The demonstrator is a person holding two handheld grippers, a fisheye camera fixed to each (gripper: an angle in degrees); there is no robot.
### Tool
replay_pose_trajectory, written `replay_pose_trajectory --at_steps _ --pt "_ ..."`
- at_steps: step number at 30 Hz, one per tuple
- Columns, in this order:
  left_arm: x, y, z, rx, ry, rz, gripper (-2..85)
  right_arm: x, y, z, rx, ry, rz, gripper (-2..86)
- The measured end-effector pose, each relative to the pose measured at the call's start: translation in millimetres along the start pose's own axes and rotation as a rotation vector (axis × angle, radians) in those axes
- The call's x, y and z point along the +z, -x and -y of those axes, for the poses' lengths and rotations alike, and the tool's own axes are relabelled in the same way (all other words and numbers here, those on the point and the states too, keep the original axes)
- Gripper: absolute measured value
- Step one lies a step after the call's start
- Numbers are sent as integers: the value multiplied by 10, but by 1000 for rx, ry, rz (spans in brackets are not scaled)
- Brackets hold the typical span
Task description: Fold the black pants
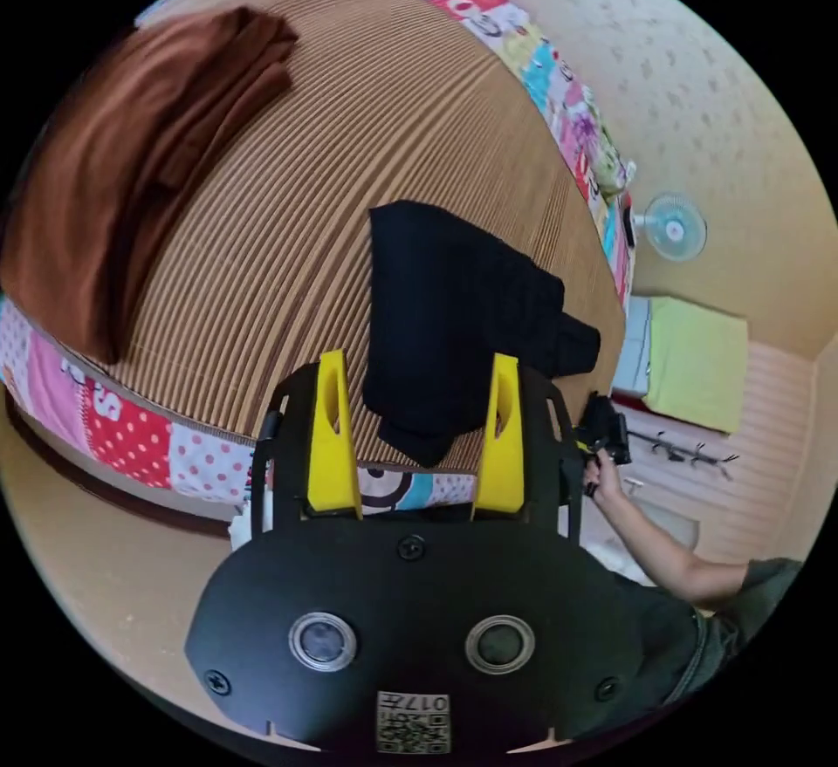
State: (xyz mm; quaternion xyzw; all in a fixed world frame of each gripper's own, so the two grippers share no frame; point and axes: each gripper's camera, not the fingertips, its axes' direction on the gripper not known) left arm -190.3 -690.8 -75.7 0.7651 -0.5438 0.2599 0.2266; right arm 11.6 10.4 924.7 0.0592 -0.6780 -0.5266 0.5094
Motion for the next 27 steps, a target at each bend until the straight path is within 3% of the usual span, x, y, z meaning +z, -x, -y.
replay_pose_trajectory --at_steps 6,8,13,17,21,27 --pt "920 900 203 -163 198 -461 158 376 1001 291 -271 -107 8 3" --pt "1022 1020 185 -195 206 -501 122 569 1207 383 -288 -121 -17 3" --pt "762 750 208 57 208 -601 86 1488 1431 548 -153 85 -184 3" --pt "326 274 195 310 218 -433 83 1832 1668 432 -171 162 -131 4" --pt "88 -164 202 548 272 -277 80 2113 1840 299 -187 297 95 4" --pt "565 -805 313 748 305 -174 77 1962 1771 169 -265 298 344 4"
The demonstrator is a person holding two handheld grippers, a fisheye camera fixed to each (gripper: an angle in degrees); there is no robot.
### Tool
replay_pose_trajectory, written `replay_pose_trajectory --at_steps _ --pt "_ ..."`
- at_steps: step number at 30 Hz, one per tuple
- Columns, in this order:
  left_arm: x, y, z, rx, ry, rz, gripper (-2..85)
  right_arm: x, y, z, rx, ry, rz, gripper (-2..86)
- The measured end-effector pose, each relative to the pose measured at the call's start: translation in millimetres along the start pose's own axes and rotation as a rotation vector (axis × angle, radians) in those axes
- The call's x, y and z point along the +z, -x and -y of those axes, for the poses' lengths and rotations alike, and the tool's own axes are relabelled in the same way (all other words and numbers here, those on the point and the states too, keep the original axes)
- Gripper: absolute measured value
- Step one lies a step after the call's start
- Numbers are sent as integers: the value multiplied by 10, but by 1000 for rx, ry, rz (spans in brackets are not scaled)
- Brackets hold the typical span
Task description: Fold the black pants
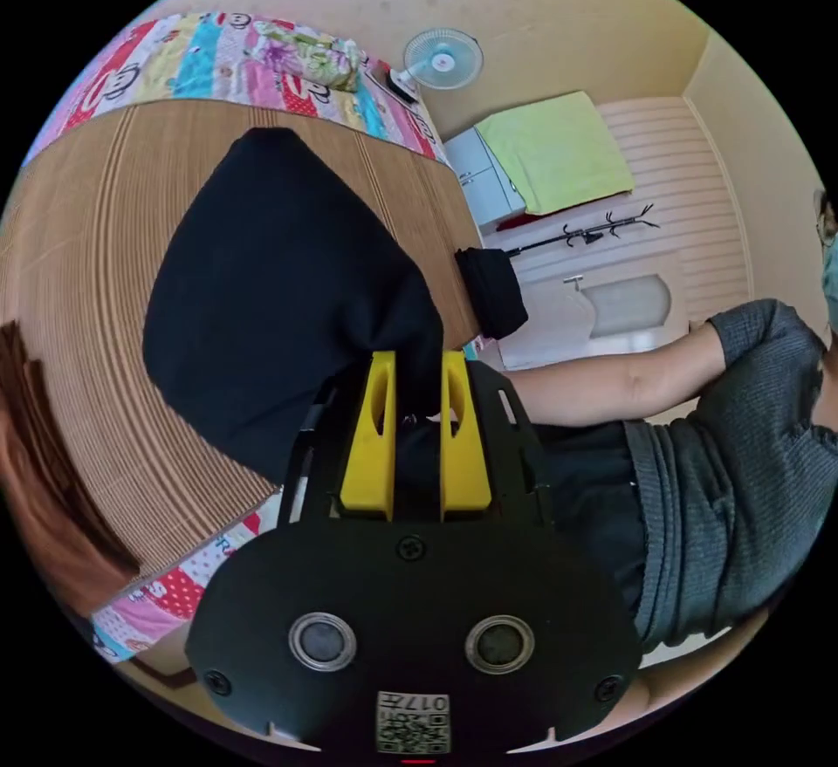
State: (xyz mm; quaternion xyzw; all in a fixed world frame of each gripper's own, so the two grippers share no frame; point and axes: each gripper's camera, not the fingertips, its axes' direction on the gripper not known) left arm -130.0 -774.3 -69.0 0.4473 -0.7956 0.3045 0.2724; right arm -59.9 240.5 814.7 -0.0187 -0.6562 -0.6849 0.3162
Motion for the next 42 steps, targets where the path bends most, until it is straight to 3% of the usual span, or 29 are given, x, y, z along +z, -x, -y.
replay_pose_trajectory --at_steps 6,9,11,13,17,19,21,26,28,30,33,38,42 --pt "1202 262 572 -61 92 -176 18 -931 -393 -615 120 -234 -157 5" --pt "1642 236 627 17 275 -45 44 -1522 -763 -1176 352 -306 -369 8" --pt "1696 297 535 30 305 69 72 -1830 -934 -1525 472 -333 -425 11" --pt "1563 586 326 -47 253 154 110 -2175 -988 -1900 428 -415 -348 19" --pt "1138 1358 -112 -304 59 146 160 -2516 -950 -2115 236 -503 -151 57" --pt "862 1853 -426 -425 -99 175 190 -2608 -905 -2013 131 -491 -84 158" --pt "784 2216 -601 -475 -148 201 215 -2600 -901 -1831 107 -450 -67 235" --pt "1044 3245 -847 -638 -103 -18 230 -2358 -833 -1269 -53 -357 -49 245" --pt "1274 3549 -883 -625 -135 -238 202 -2081 -884 -1015 -117 -249 66 233" --pt "1434 3737 -957 -699 -175 -387 188 -1896 -800 -947 -146 -210 -5 220" --pt "1363 3785 -1058 -703 -191 -328 136 -1857 -748 -1020 -85 -196 -37 187" --pt "1312 3584 -1063 -584 -39 -399 117 -1921 -982 -1614 9 -188 169 172" --pt "1556 3254 -944 -579 117 -368 115 -2003 -1291 -2559 31 -324 390 171"
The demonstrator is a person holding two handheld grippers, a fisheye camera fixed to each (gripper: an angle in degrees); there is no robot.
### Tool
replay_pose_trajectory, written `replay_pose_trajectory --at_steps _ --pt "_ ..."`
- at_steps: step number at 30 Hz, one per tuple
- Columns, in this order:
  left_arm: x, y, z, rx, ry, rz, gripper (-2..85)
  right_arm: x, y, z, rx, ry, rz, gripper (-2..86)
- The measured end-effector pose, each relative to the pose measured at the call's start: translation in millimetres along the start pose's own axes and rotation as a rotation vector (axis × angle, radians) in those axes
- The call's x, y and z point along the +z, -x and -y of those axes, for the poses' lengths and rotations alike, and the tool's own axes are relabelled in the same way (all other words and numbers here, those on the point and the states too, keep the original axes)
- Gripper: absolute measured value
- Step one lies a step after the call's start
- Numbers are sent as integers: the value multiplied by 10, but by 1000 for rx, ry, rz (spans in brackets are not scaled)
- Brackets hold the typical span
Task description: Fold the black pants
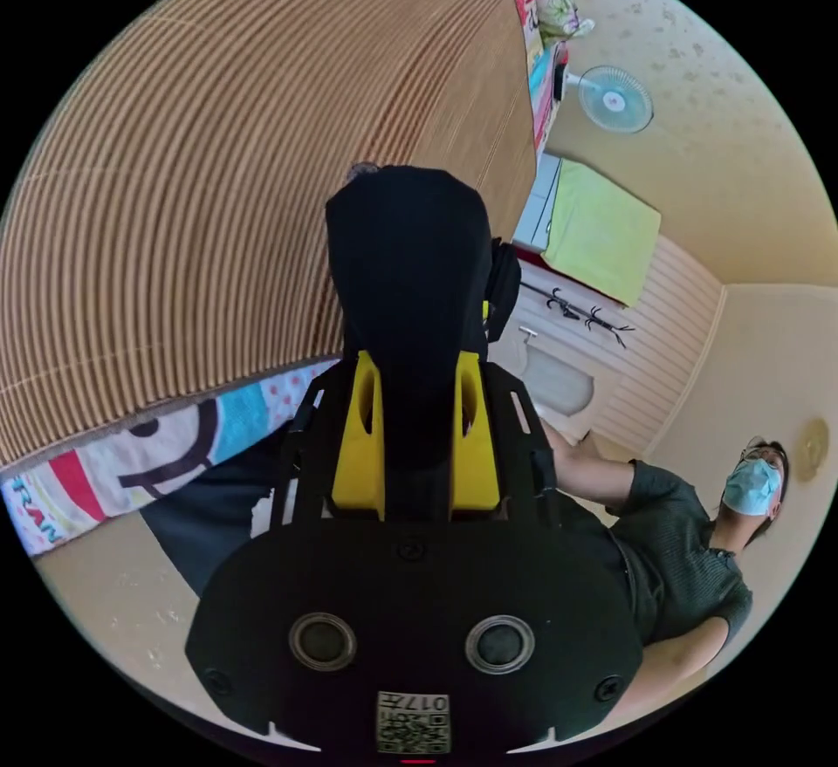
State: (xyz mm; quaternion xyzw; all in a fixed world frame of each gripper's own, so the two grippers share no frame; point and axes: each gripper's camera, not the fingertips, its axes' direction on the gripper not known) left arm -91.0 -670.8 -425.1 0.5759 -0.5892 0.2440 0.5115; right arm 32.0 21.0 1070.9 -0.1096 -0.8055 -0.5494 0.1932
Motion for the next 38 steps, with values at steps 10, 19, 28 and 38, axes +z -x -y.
replay_pose_trajectory --at_steps 10,19,28,38 --pt "1877 -2132 990 336 405 115 111 -1388 337 -2357 -240 -785 273 172" --pt "3766 -5308 1458 817 588 258 137 -2790 1661 -2908 -640 -1194 182 178" --pt "3296 -4294 1519 477 489 607 117 -3021 -17 -3128 117 -1397 238 54" --pt "-622 -1257 -1836 -683 89 590 88 -638 -1563 -3852 656 -1338 632 7"
